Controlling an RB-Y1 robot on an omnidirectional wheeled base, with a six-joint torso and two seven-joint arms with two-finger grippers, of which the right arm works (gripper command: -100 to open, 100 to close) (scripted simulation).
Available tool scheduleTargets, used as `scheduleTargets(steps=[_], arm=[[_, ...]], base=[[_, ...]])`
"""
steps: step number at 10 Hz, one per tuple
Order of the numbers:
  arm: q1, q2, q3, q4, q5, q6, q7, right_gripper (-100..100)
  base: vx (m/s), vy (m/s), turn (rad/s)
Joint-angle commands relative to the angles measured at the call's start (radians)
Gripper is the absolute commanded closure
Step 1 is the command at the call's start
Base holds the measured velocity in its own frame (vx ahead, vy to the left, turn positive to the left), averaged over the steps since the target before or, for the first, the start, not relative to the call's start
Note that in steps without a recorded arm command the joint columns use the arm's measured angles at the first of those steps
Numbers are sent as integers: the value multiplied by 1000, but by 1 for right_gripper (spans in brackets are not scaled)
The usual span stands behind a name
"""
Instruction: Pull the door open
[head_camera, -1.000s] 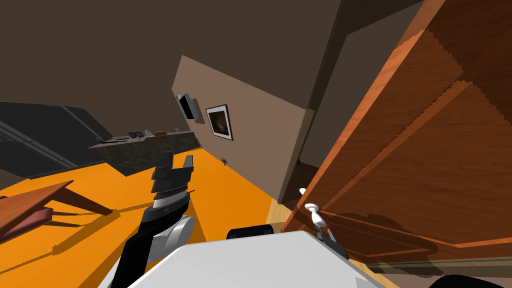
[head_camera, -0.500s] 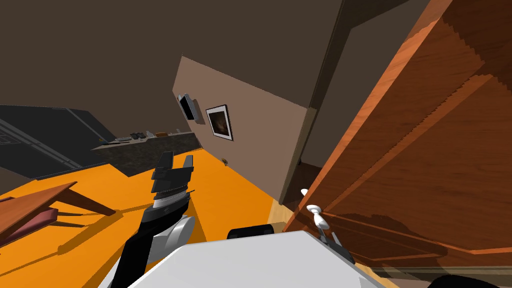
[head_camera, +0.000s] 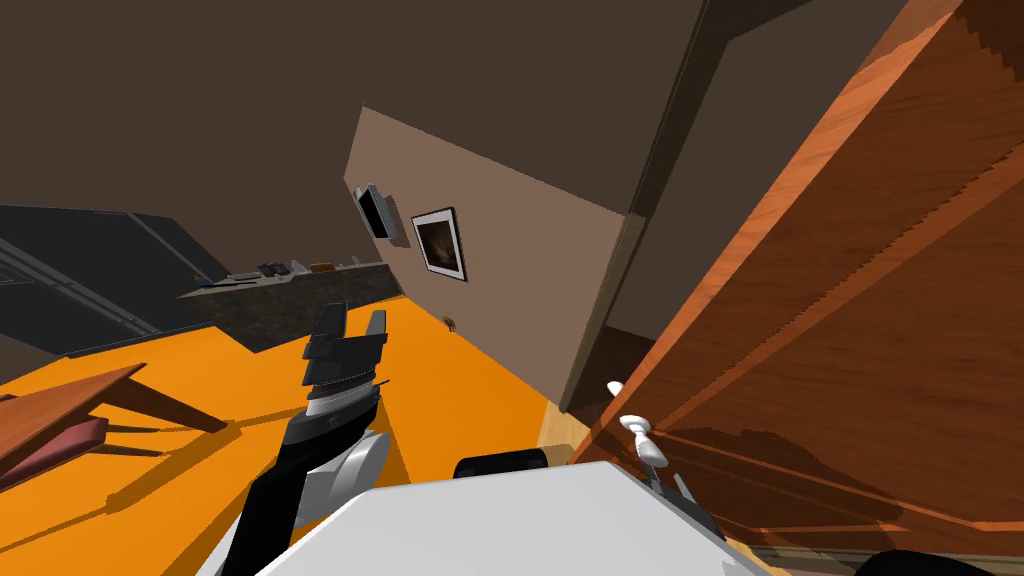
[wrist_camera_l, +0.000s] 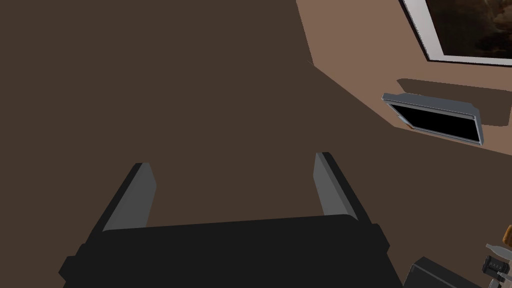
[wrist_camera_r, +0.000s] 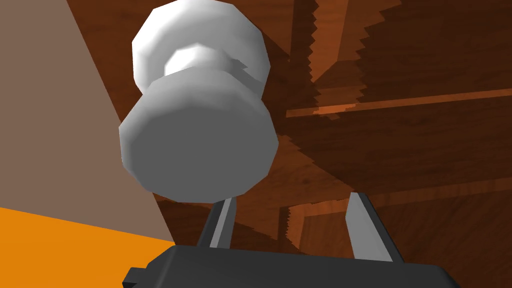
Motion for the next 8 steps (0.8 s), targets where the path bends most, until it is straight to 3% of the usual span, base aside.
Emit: scheduleTargets(steps=[1, 6, 7, 8], arm=[[-4, 1, 2, -7, 3, -8, -1, 100], [-4, 1, 2, -7, 3, -8, -1, 100], [-24, 24, 27, 9, 25, -3, 8, -100], [-36, 31, 32, 12, 36, -12, 13, -100]], base=[[2, -12, 32], [-1, 14, -1], [-134, -67, 19], [-242, -96, 35]])
